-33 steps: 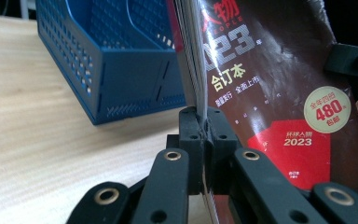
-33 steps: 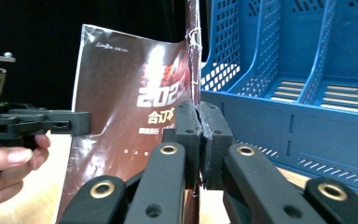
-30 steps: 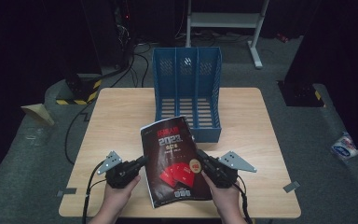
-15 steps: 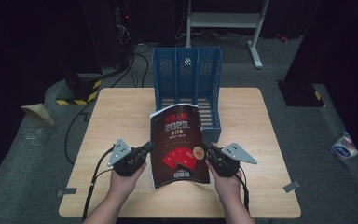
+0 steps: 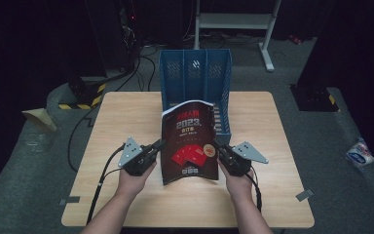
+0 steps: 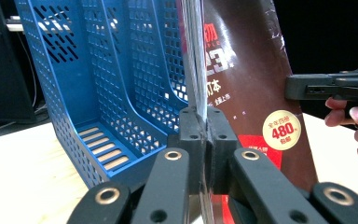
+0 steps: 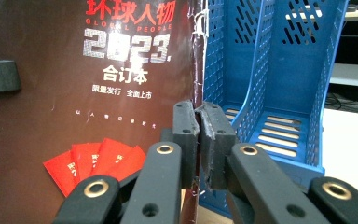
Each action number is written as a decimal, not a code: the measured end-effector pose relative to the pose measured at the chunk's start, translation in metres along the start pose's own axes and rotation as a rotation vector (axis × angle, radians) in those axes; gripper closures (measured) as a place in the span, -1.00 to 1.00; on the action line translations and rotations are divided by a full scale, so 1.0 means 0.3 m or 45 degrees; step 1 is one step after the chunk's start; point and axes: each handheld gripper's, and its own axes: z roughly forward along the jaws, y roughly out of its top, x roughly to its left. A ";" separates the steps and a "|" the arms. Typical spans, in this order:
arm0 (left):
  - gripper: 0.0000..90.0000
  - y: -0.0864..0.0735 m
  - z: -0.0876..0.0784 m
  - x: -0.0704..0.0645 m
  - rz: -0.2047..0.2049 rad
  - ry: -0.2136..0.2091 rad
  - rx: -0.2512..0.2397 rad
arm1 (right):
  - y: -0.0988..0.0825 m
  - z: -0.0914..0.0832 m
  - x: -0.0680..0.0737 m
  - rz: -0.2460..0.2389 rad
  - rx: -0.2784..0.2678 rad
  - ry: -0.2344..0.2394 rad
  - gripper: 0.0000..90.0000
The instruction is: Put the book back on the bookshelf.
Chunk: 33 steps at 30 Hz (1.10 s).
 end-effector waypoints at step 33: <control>0.94 -0.072 -0.172 -0.054 -0.020 -0.256 -0.124 | -0.005 -0.126 0.038 0.004 0.013 0.110 0.25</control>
